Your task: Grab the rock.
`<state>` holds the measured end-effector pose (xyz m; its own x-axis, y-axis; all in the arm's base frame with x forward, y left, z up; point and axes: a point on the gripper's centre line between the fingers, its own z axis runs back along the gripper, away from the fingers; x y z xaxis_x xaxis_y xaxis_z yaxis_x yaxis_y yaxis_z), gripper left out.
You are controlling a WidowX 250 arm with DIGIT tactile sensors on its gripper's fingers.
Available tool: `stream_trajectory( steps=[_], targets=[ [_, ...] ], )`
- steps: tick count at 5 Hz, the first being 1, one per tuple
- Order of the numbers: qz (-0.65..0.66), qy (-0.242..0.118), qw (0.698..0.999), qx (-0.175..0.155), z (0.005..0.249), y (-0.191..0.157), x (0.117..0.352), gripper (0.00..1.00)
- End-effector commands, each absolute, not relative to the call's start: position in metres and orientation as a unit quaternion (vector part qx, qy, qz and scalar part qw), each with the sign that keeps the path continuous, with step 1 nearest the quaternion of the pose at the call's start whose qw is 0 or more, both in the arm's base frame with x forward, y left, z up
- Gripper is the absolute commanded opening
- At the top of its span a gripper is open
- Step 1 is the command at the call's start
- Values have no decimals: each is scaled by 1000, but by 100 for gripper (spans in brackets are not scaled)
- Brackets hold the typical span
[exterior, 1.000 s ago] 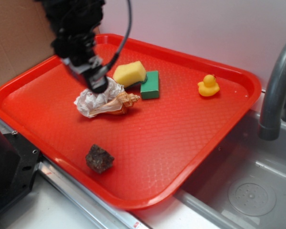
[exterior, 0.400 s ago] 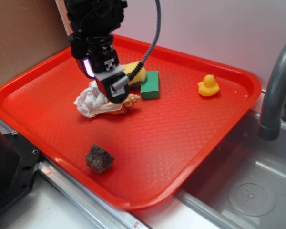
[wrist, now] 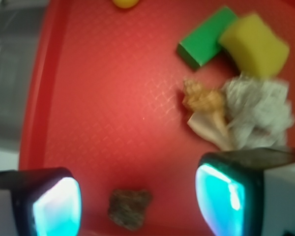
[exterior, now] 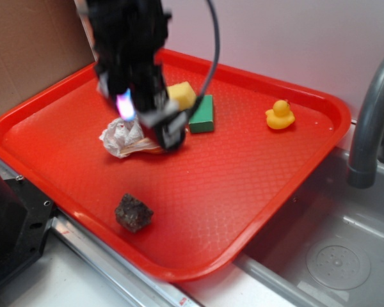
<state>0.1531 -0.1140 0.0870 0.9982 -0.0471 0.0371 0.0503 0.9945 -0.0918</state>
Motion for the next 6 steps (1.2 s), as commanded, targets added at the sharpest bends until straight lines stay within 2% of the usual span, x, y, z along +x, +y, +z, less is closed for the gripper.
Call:
stream_trajectory(
  steps=[1,3,6],
  targets=[
    [-1,-25,998,-54,71,-152,109,100],
    [-24,-10,998,-56,53,-135,103,100],
    [-68,16,996,-56,20,-145,105,100]
  ],
)
